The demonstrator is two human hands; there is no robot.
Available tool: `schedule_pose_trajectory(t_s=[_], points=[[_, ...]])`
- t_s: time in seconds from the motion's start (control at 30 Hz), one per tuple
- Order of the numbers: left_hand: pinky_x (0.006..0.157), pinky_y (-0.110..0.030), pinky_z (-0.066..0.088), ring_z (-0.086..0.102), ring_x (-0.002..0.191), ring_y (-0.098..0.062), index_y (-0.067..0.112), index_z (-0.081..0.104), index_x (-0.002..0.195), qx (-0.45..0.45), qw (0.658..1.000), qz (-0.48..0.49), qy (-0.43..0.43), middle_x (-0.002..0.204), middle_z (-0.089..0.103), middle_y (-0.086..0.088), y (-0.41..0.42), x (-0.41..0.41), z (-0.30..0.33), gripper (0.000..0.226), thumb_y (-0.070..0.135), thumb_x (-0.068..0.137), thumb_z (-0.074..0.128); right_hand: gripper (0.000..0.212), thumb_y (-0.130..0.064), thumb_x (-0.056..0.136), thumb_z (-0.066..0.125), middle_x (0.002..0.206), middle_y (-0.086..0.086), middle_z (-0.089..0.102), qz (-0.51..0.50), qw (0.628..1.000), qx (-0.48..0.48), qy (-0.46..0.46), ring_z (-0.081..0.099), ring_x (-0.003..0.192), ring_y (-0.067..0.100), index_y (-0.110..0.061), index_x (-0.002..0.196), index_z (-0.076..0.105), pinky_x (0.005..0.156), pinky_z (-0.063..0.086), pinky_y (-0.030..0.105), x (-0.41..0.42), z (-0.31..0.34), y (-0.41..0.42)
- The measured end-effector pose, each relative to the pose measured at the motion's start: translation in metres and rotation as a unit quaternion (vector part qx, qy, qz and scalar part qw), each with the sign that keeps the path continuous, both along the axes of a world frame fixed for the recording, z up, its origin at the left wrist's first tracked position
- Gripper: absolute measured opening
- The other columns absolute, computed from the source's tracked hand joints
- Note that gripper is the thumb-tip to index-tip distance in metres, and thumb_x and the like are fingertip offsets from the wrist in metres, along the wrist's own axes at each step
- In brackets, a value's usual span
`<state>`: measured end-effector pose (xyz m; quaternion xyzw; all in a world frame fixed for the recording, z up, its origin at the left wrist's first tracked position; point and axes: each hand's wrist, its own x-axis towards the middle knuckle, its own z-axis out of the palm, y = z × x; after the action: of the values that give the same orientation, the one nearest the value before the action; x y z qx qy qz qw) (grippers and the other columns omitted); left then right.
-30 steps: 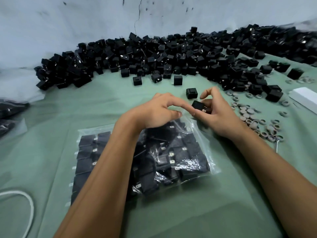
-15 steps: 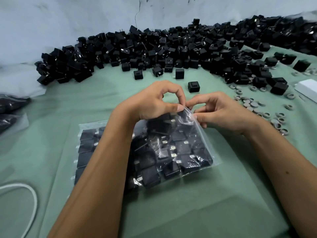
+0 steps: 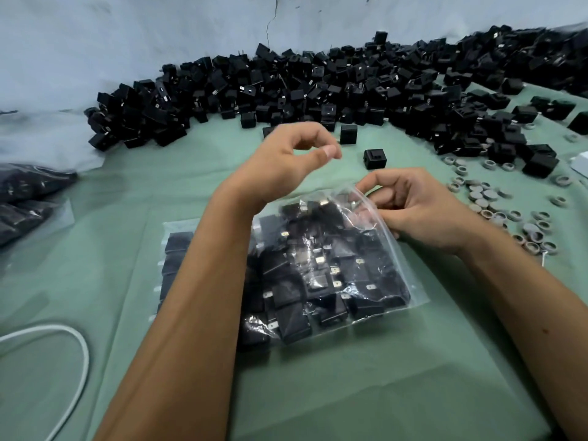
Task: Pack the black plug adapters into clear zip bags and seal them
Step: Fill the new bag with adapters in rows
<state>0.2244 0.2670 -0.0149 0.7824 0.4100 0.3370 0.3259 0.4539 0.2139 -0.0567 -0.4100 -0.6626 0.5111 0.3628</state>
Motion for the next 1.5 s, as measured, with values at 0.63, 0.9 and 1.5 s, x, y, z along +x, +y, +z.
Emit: schedule_pose_trajectory(t_s=[0.63, 0.9, 1.5], points=[[0.082, -0.025, 0.048, 0.058, 0.086, -0.01, 0.019, 0.075, 0.097, -0.031, 0.999, 0.001, -0.009, 0.089, 0.067, 0.007, 0.0, 0.0, 0.0, 0.017, 0.011, 0.101, 0.06, 0.024, -0.032, 0.097, 0.068, 0.116, -0.004, 0.069, -0.272, 0.894, 0.212, -0.285, 0.059, 0.104, 0.016, -0.02, 0.117, 0.066, 0.091, 0.05, 0.033, 0.006, -0.026, 0.022], [0.109, -0.025, 0.037, 0.057, 0.119, -0.006, 0.026, 0.078, 0.109, -0.087, 0.985, -0.1, 0.114, 0.119, 0.064, 0.012, -0.012, 0.025, -0.005, 0.039, -0.003, 0.098, 0.054, 0.061, -0.048, 0.106, 0.037, 0.173, -0.003, 0.003, -0.19, 0.814, 0.165, -0.524, 0.006, 0.155, 0.029, -0.043, 0.161, 0.012, 0.118, 0.019, 0.059, 0.01, -0.04, 0.049], [0.111, -0.026, 0.034, 0.051, 0.128, -0.013, 0.028, 0.078, 0.112, -0.084, 0.978, -0.12, 0.151, 0.13, 0.058, 0.001, -0.006, 0.02, -0.009, 0.025, 0.013, 0.1, 0.062, 0.034, -0.013, 0.088, 0.079, 0.103, -0.005, 0.071, -0.211, 0.917, 0.232, -0.247, 0.066, 0.09, 0.013, -0.024, 0.12, 0.074, 0.087, 0.056, 0.032, 0.018, -0.023, 0.03]])
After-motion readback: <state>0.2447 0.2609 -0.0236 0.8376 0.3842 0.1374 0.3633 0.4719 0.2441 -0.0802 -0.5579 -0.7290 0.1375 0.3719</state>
